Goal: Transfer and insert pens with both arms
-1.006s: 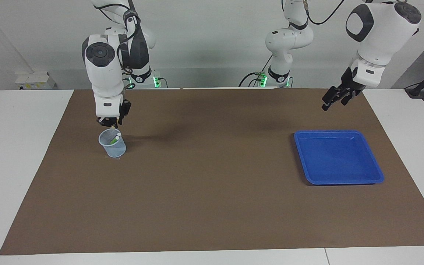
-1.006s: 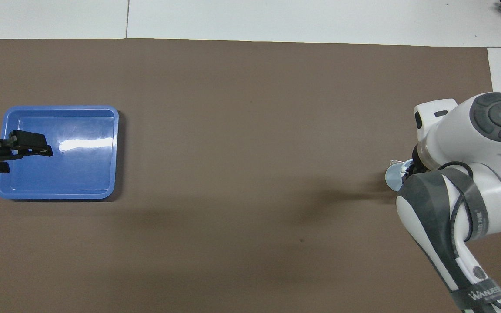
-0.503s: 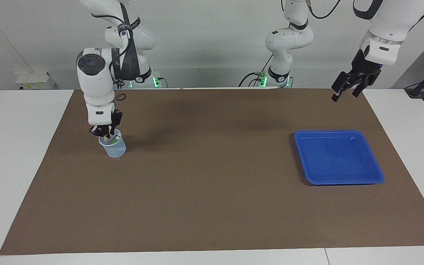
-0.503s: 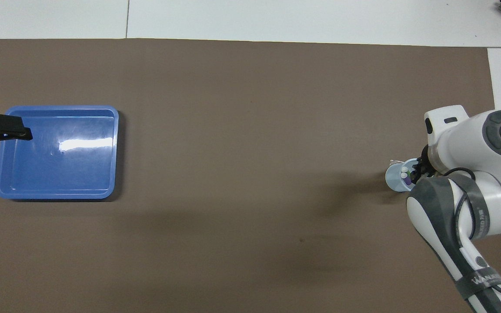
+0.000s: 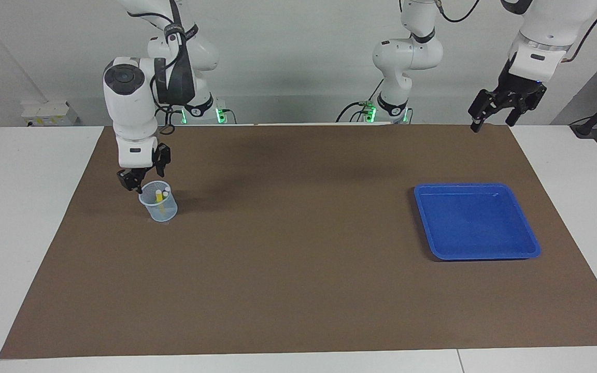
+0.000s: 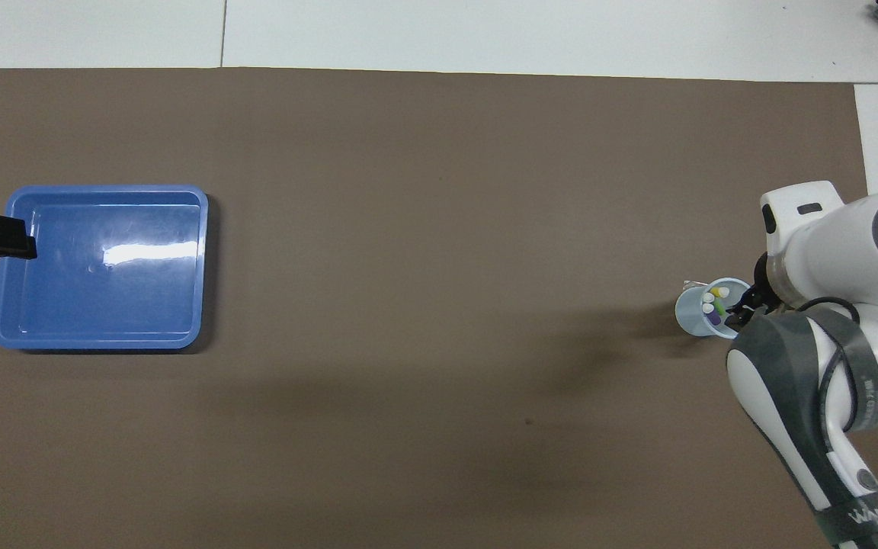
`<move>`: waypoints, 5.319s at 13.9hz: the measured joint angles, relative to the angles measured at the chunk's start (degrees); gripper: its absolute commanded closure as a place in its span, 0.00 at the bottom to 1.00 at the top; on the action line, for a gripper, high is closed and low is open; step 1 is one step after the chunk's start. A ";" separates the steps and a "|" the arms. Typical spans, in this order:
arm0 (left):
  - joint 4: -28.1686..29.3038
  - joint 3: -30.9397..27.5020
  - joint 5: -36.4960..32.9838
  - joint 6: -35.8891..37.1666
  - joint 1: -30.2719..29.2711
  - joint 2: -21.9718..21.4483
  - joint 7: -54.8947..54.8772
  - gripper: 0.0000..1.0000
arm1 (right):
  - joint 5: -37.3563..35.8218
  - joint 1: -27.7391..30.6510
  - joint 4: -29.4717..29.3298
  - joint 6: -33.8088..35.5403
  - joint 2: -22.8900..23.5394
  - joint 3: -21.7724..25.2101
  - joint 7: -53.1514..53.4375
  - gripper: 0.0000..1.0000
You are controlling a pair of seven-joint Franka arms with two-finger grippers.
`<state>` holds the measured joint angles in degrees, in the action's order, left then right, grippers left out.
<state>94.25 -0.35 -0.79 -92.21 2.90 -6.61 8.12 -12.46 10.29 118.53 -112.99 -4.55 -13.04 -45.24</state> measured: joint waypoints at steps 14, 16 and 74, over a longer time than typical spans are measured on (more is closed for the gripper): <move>2.24 -0.59 -0.04 -0.68 0.83 1.55 -0.49 0.00 | 11.57 1.27 -10.33 5.43 -3.69 0.28 5.43 0.00; 2.24 -0.56 -0.04 -1.62 0.80 1.87 -0.50 0.00 | 12.05 0.01 -12.01 8.73 -2.92 1.92 13.77 0.00; 1.42 0.66 0.28 -4.65 -2.06 3.23 -5.94 0.00 | 12.01 -13.15 -21.94 19.31 2.81 18.64 32.58 0.00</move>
<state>95.67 0.31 -0.51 -96.86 0.83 -3.38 2.18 -0.45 -2.86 96.59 -93.69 -1.75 5.60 -12.66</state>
